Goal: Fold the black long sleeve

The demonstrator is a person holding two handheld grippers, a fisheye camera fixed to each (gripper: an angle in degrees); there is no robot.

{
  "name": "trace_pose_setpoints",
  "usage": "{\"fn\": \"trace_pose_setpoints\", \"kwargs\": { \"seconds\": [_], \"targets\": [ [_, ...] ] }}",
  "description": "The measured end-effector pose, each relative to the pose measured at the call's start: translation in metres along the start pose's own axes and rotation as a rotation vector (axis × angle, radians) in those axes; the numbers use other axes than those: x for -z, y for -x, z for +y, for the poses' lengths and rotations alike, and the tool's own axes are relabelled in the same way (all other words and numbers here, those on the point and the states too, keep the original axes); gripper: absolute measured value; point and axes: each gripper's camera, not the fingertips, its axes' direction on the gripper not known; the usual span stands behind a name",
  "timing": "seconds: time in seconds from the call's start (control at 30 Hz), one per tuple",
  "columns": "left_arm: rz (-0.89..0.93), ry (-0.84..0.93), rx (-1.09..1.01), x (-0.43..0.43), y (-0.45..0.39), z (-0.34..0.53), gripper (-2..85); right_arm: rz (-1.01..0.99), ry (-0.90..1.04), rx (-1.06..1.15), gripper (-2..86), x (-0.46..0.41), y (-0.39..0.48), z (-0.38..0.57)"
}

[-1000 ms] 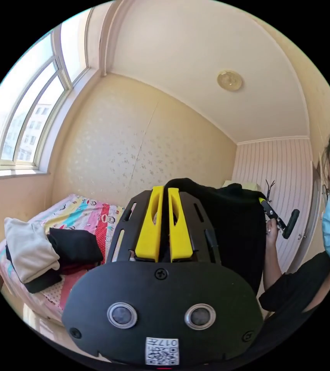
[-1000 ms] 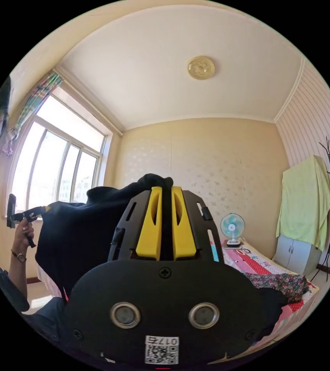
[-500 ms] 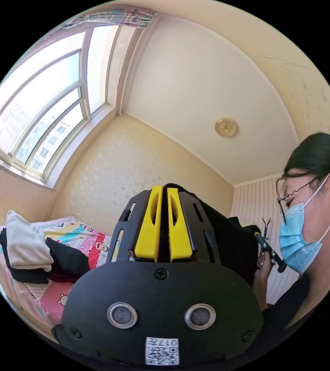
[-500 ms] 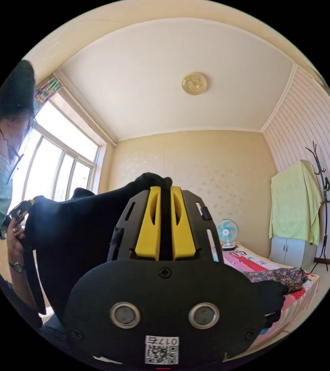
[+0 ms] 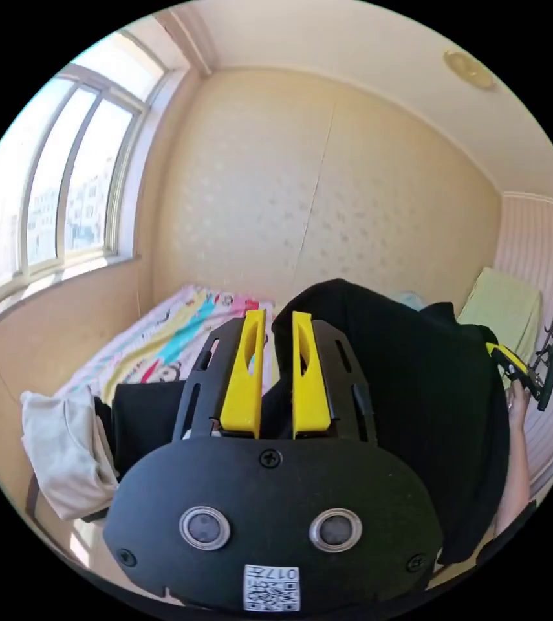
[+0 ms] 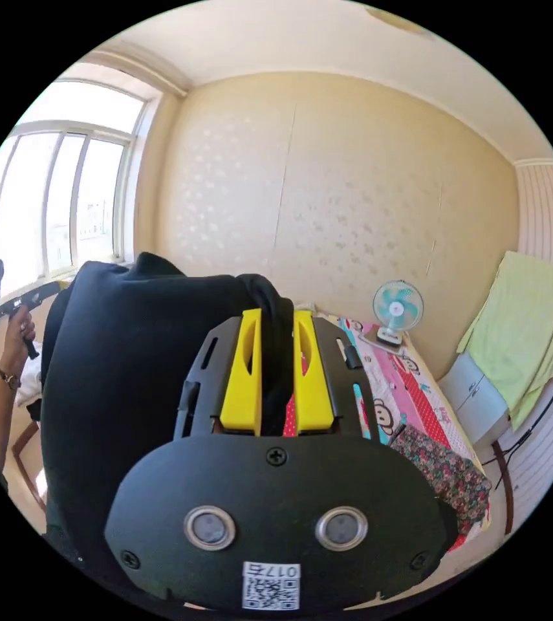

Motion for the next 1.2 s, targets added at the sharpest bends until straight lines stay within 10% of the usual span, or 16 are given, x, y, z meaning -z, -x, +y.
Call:
{"fn": "trace_pose_setpoints", "kwargs": {
  "seconds": [0.37,0.53,0.8,1.03,1.2],
  "targets": [
    [0.027,0.591,-0.030,-0.157,0.079,0.260,10.8,-0.284,0.871,-0.173,12.8,-0.283,0.044,0.462],
    [0.104,0.603,0.133,-0.135,0.123,0.296,11.8,-0.394,0.911,-0.227,3.9,-0.254,0.033,0.531],
    [0.179,0.518,0.203,-0.116,0.178,0.270,12.9,0.203,0.642,-0.429,9.1,-0.158,-0.115,0.505],
    [0.161,0.665,0.175,-0.162,0.185,0.289,11.2,-0.539,0.837,-0.510,10.9,-0.222,0.046,0.659],
    [0.293,0.796,0.136,-0.157,0.197,0.269,5.3,-0.592,0.952,-0.438,4.5,-0.217,0.082,0.704]
  ]
}}
